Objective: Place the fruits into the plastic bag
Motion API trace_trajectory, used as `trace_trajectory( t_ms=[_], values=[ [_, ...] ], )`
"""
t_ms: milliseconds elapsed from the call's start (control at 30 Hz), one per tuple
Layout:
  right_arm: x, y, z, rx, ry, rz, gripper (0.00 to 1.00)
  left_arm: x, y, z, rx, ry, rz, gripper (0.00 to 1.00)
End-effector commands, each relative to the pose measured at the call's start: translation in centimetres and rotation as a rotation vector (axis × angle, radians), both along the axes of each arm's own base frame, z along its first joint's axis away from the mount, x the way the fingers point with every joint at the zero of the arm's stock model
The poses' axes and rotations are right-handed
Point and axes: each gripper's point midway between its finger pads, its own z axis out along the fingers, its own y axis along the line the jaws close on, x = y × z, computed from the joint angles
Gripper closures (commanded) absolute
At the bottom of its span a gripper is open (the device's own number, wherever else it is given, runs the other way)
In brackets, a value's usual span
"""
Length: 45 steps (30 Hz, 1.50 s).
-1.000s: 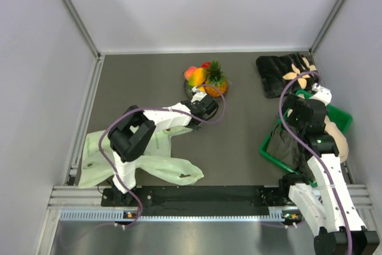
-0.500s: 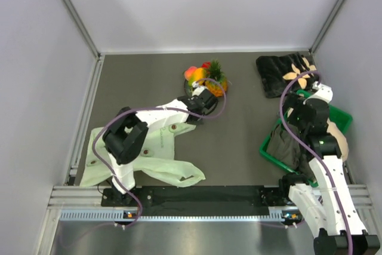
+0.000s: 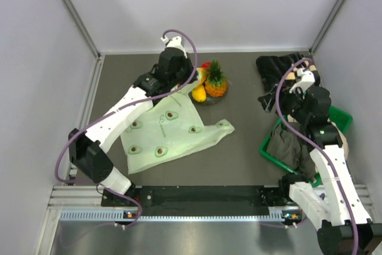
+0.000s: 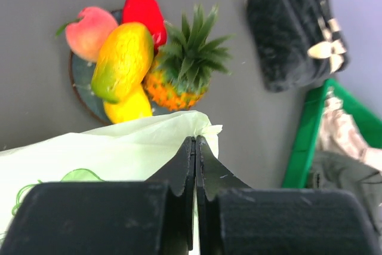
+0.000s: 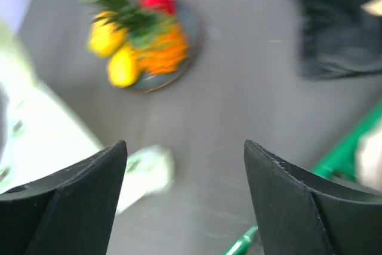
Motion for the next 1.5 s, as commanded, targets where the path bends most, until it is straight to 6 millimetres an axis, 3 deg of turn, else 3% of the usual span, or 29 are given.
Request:
trace_trajectory(
  t_ms=[0,167,367,467,500,700,1000,1167,1267,1467],
  values=[
    [-0.6,5.0,4.1,0.013,-0.118,0.262,0.24,-0.2,-0.5,4.4,-0.164,-0.067,-0.115,1.00],
    [-1.1,8.9,4.7,0.039,-0.130,0.392,0.28,-0.5,0.4,6.2,-0.256,-0.052,-0.131,1.00],
    [-1.2,13.6,5.7,0.001,-0.184,0.519,0.29,-2.1,-0.4,9.6,-0.356,-0.061,-0.226,1.00],
    [-0.6,15.6,6.7,-0.001,-0.210,0.558,0.30,-2.9,-0.8,11.4,-0.386,-0.068,-0.275,1.00],
    [-0.7,16.4,7.8,0.003,-0.243,0.577,0.30,-3.1,-0.8,12.1,-0.396,-0.075,-0.283,1.00],
    [1.0,19.0,9.2,-0.018,-0.287,0.598,0.35,-4.3,-0.7,14.2,-0.472,-0.074,-0.310,1.00],
    [2.5,20.9,9.0,-0.045,-0.314,0.601,0.40,-4.9,-0.6,16.0,-0.540,-0.085,-0.329,1.00],
    [2.8,22.6,7.0,-0.100,-0.295,0.607,0.43,-4.9,-0.8,16.4,-0.569,-0.080,-0.347,1.00],
    [3.4,22.6,6.1,-0.121,-0.284,0.580,0.43,-5.0,-0.6,16.7,-0.573,-0.088,-0.349,1.00],
    [4.2,22.2,6.9,-0.110,-0.305,0.519,0.45,-5.1,-0.1,17.0,-0.578,-0.090,-0.343,1.00]
  ],
)
